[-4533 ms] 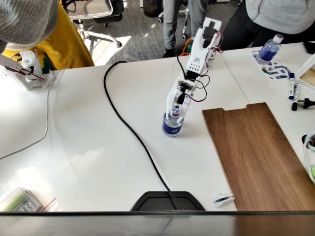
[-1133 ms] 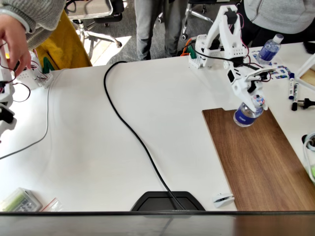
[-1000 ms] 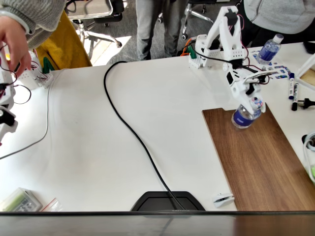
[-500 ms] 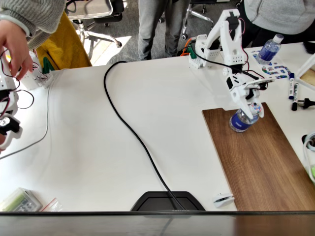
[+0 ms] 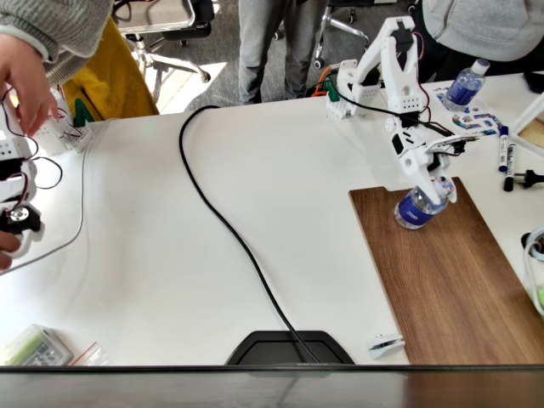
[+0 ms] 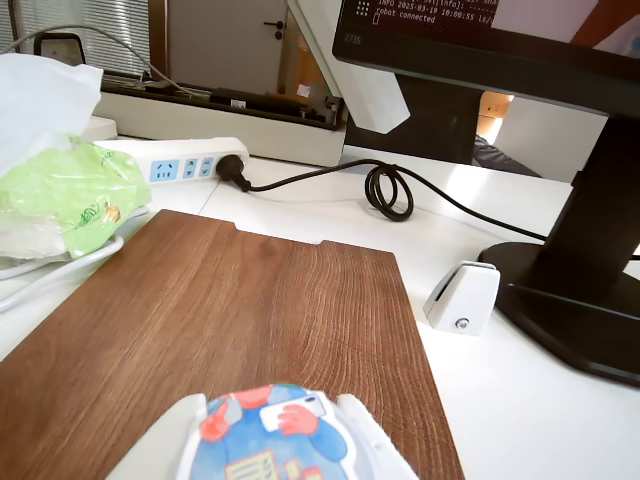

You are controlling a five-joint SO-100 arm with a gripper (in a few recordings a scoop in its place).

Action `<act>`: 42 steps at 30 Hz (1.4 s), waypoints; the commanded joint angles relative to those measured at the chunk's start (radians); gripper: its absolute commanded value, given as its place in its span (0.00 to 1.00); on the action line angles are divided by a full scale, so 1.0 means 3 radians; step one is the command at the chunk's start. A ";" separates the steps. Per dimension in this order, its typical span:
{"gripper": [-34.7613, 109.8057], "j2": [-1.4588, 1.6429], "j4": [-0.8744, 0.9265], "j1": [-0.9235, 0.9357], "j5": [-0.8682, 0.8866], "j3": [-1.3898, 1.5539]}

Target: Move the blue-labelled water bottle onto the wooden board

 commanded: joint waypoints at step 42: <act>0.50 0.0061 -0.0527 0.0174 0.0414 0.0153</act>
